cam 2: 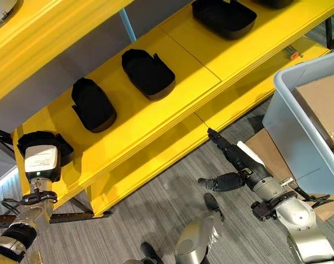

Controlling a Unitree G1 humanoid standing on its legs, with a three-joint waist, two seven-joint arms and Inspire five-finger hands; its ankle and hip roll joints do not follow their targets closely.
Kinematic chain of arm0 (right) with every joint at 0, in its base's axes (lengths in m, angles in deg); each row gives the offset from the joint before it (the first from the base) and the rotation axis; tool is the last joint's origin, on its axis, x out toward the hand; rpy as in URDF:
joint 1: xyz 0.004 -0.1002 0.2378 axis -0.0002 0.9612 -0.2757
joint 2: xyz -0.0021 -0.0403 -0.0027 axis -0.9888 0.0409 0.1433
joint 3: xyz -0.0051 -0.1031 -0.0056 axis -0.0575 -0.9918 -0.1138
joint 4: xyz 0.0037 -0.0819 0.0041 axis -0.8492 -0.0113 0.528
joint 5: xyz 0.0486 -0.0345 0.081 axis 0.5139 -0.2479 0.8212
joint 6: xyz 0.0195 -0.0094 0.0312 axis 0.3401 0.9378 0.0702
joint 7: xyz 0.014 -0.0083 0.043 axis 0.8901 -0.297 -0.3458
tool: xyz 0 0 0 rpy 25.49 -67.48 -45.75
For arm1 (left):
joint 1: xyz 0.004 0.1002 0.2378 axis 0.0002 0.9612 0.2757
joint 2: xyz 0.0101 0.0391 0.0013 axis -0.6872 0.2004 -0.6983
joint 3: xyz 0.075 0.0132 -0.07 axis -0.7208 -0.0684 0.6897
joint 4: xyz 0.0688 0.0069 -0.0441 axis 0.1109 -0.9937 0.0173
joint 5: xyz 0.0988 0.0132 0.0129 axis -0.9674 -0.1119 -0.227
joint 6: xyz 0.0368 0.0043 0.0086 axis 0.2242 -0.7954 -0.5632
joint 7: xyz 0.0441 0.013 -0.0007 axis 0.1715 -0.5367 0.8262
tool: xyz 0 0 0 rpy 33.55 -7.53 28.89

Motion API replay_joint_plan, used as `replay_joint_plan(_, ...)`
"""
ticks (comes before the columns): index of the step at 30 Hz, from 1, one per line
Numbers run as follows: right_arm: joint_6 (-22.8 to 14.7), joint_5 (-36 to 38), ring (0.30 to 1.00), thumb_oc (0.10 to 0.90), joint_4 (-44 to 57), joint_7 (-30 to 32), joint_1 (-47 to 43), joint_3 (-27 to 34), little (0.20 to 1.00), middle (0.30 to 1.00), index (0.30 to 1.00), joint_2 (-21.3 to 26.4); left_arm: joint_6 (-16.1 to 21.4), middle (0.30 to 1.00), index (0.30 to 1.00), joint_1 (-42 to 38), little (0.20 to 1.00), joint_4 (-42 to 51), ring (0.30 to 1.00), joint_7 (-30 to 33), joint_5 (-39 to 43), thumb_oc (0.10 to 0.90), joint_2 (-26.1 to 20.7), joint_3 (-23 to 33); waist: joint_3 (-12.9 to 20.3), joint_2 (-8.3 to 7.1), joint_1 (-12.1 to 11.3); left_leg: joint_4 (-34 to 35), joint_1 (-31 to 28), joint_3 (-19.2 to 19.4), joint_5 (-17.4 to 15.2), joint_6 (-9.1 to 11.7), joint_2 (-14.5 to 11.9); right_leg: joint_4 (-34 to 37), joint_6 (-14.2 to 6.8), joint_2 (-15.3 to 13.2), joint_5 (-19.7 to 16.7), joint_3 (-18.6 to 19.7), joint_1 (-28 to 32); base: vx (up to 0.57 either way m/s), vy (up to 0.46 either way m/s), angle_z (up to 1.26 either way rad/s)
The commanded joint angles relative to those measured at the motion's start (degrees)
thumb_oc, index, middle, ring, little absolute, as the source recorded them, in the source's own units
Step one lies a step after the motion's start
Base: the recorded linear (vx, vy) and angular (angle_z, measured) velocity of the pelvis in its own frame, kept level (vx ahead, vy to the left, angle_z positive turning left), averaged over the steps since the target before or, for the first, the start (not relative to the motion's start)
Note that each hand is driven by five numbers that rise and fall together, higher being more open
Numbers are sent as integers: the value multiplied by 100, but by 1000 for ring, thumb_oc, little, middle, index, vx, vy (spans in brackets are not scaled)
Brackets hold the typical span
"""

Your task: Move parts from the plastic box to the shelf.

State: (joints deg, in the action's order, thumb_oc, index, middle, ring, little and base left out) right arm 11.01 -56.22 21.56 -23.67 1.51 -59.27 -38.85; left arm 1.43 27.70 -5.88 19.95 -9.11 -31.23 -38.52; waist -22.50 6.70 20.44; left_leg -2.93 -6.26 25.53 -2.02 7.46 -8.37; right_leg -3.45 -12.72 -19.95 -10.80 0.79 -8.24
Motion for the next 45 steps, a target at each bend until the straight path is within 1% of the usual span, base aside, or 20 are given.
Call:
replay_joint_plan(1, -464, 74, 1000, 900, 293, -52, -778, -102, 1000, 1000, 1000, -58, -270, 300, 300, 46, 300, 526, 300, -73, -495, 400, -1259, 894, 540, -346, -235, -625, 552, 384, -788, -859, 486, -933, 111, 445, 1274, -968, -82, -11, 56, -118)
replay_joint_plan(4, -431, 186, 1000, 900, 334, 200, -887, -229, 1000, 1000, 1000, -71, 16, 300, 300, -50, 300, 416, 300, 63, -483, 400, -1409, 953, 530, -368, -287, -356, 636, 128, -641, -940, 659, -1247, 310, 1073, 1519, -850, -323, -37, 1, -60)
replay_joint_plan(7, -595, 125, 1000, 900, 362, 816, -853, -298, 1000, 1000, 1000, -63, 137, 300, 300, -650, 300, 116, 300, 309, -361, 400, -1404, 426, 417, -329, -54, -172, 836, -484, -403, -947, 950, -995, 615, 1826, 1393, 117, -543, -129, -103, 9)
replay_joint_plan(8, -661, 153, 1000, 900, 355, 925, -795, -239, 1000, 1000, 1000, -38, 178, 300, 300, -884, 300, 27, 300, 368, -339, 400, -1409, 211, 389, -318, 30, -117, 856, -637, -371, -971, 1019, -935, 664, 1957, 1337, 382, -573, -113, -114, 103)
replay_joint_plan(11, -864, 295, 1000, 900, 282, 1011, -783, -176, 1000, 1000, 1000, 24, 77, 300, 300, -1362, 300, 9, 300, 283, -218, 400, -1512, -177, 321, -326, 104, -65, 922, -705, -374, -1004, 1126, -777, 720, 2068, 1279, 516, -563, -53, -92, 93)
replay_joint_plan(15, -1005, 346, 1000, 900, 192, 871, -834, -251, 1000, 1000, 1000, 42, -20, 300, 300, -1550, 300, -14, 300, 251, -116, 400, -1540, -310, 298, -212, 153, -345, 915, -528, -727, -1075, 1240, -909, 708, 2030, 1571, 417, -524, 79, -39, 18)
replay_joint_plan(17, -1031, 331, 1000, 900, 141, 901, -847, -319, 1000, 1000, 1000, 58, -131, 300, 300, -1669, 300, 47, 300, 164, -128, 400, -1469, -383, 284, -273, 166, -1090, 1161, -443, -997, -1028, 1214, -1047, 765, 1902, 1641, 400, -511, -33, -122, 7)
replay_joint_plan(18, -1037, 333, 1000, 900, 139, 898, -852, -323, 1000, 1000, 1000, 62, -133, 300, 300, -1680, 300, 50, 300, 158, -127, 400, -1470, -383, 271, -308, 174, -1161, 1236, -350, -917, -1046, 1191, -1050, 797, 1890, 1528, 384, -567, -94, -147, 15)
replay_joint_plan(19, -1056, 315, 1000, 900, 115, 884, -890, -391, 1000, 1000, 1000, 88, -196, 300, 300, -1729, 300, 145, 300, 110, -61, 400, -1470, -471, 243, -373, 144, -1838, 1505, -472, -959, -949, 1064, -1300, 876, 1802, 1615, 398, -619, -65, -90, 29)
replay_joint_plan(21, -1029, 322, 1000, 900, 136, 855, -926, -420, 1000, 1000, 1000, 164, -251, 300, 300, -1647, 300, 205, 300, 61, -51, 400, -1416, -434, 227, -381, 95, -2010, 1578, -631, -819, -791, 776, -1534, 961, 1734, 1763, 346, -671, 73, 34, 29)
replay_joint_plan(23, -941, 394, 1000, 900, 142, 724, -982, -348, 1000, 1000, 1000, 307, -298, 300, 300, -1482, 300, 218, 300, 111, 97, 400, -1376, -380, 248, -323, 60, -1544, 1368, -893, -580, -629, 456, -1738, 1039, 1701, 1882, 314, -764, 149, 255, 10)
replay_joint_plan(24, -923, 471, 1000, 900, 126, 639, -999, -335, 1000, 1000, 1000, 385, -202, 300, 300, -1325, 300, 145, 300, 187, 135, 400, -1374, -281, 310, -301, 39, -929, 1139, -1096, -416, -547, 253, -1807, 1048, 1678, 1951, 340, -808, 165, 365, -6)
replay_joint_plan(25, -932, 504, 1000, 900, 117, 598, -1004, -336, 1000, 1000, 1000, 431, -116, 300, 300, -1212, 300, 65, 300, 276, 155, 400, -1365, -190, 345, -297, 36, -586, 1042, -1211, -80, -407, 28, -1816, 1060, 1677, 1990, 365, -810, 182, 390, -19)
replay_joint_plan(26, -944, 543, 1000, 900, 111, 555, -995, -319, 1000, 1000, 1000, 475, -26, 300, 300, -1124, 300, -15, 300, 370, 188, 400, -1360, -116, 393, -303, 51, -306, 974, -1243, 242, -265, -251, -1795, 1062, 1650, 2016, 384, -799, 190, 450, -25)
replay_joint_plan(27, -937, 657, 1000, 900, 127, 420, -980, -241, 1000, 1000, 1000, 572, 77, 300, 300, -1033, 300, -130, 300, 480, 216, 400, -1318, -13, 483, -299, 157, 35, 853, -1057, 691, -88, -726, -1703, 1061, 1513, 2003, 382, -770, 150, 382, -29)
replay_joint_plan(29, -946, 686, 1000, 900, 115, 357, -1007, -225, 1000, 1000, 1000, 608, 88, 300, 300, -1066, 300, -185, 300, 495, 235, 400, -1289, -1, 492, -279, 216, 130, 783, -983, 698, -67, -805, -1720, 1047, 1436, 2016, 372, -781, 116, 299, -20)
replay_joint_plan(33, -795, 656, 1000, 900, 128, 334, -1144, -250, 1000, 1000, 1000, 665, 262, 300, 300, -1243, 300, -440, 300, 556, 142, 400, -1145, 86, 493, -201, 307, 169, 610, -783, 319, -84, -587, -1903, 895, 1171, 2064, 357, -894, 143, 313, -5)
replay_joint_plan(34, -815, 622, 1000, 900, 134, 377, -1159, -291, 1000, 1000, 1000, 677, 224, 300, 300, -1372, 300, -497, 300, 603, 152, 400, -1084, 72, 411, -149, 325, -108, 777, -795, 82, -173, -358, -1979, 806, 1117, 2039, 465, -993, 82, 258, -31)
replay_joint_plan(38, -808, 524, 1000, 900, 89, 572, -1431, -582, 1000, 1000, 1000, 698, 126, 300, 300, -1793, 300, -533, 300, 701, 199, 400, -1124, -130, 228, -103, 300, -510, 1183, -869, -190, -338, 45, -2072, 724, 1079, 1987, 683, -1255, 30, 236, -16)
replay_joint_plan(45, -911, 614, 1000, 900, 15, 668, -1607, -730, 1000, 1000, 1000, 873, -147, 300, 300, -2374, 300, -587, 300, 676, 374, 400, -1228, -529, 29, -139, 308, -1113, 1688, -830, -469, -466, 279, -1974, 713, 1062, 1850, 833, -1411, 6, 111, -6)
